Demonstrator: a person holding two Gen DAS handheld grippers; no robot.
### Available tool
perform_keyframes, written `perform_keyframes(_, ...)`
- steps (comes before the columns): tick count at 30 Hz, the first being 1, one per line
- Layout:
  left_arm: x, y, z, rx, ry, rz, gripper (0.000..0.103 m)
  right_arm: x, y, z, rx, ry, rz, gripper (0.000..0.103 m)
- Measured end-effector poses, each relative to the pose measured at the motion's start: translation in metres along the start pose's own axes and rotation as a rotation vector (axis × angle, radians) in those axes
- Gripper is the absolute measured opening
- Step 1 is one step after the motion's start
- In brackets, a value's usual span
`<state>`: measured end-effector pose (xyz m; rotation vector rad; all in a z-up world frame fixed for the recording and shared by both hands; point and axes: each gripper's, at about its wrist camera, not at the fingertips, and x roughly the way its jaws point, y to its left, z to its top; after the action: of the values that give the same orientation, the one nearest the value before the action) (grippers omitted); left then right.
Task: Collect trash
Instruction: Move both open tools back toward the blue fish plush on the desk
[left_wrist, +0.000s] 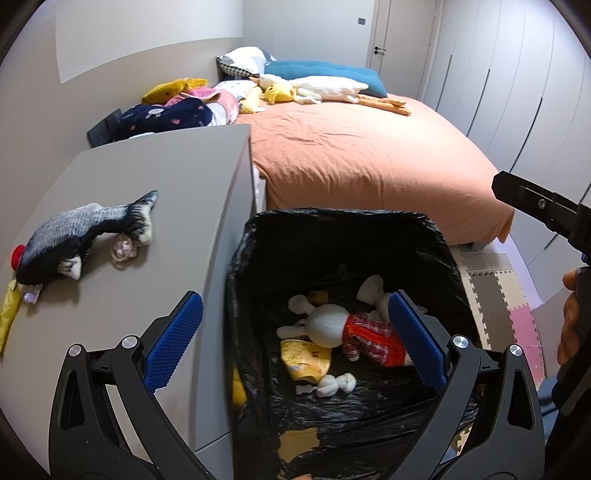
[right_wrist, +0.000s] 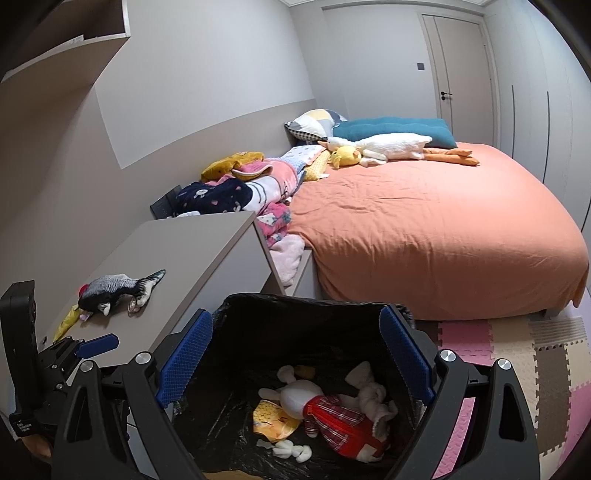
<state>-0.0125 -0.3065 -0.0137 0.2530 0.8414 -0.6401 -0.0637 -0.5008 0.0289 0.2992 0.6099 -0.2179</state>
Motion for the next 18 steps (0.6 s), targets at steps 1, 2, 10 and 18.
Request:
perform_keyframes(1, -0.001, 0.003, -0.001, -0.001, 0.0, 0.008, 0.097, 0.002, 0.003, 0.0, -0.003, 0.003, 0.007, 0.092)
perform_keyframes(2, -0.001, 0.007, -0.001, -0.003, -0.001, 0.016, 0.097, 0.004, 0.007, -0.001, -0.007, 0.005, 0.013, 0.092)
perform_keyframes(10, -0.011, 0.043, -0.009, -0.037, -0.002, 0.083, 0.097, 0.026, 0.042, -0.003, -0.039, 0.04, 0.067, 0.092)
perform_keyframes(18, -0.024, 0.091, -0.019, -0.1, -0.002, 0.143, 0.097, 0.047, 0.087, -0.006, -0.093, 0.073, 0.125, 0.092)
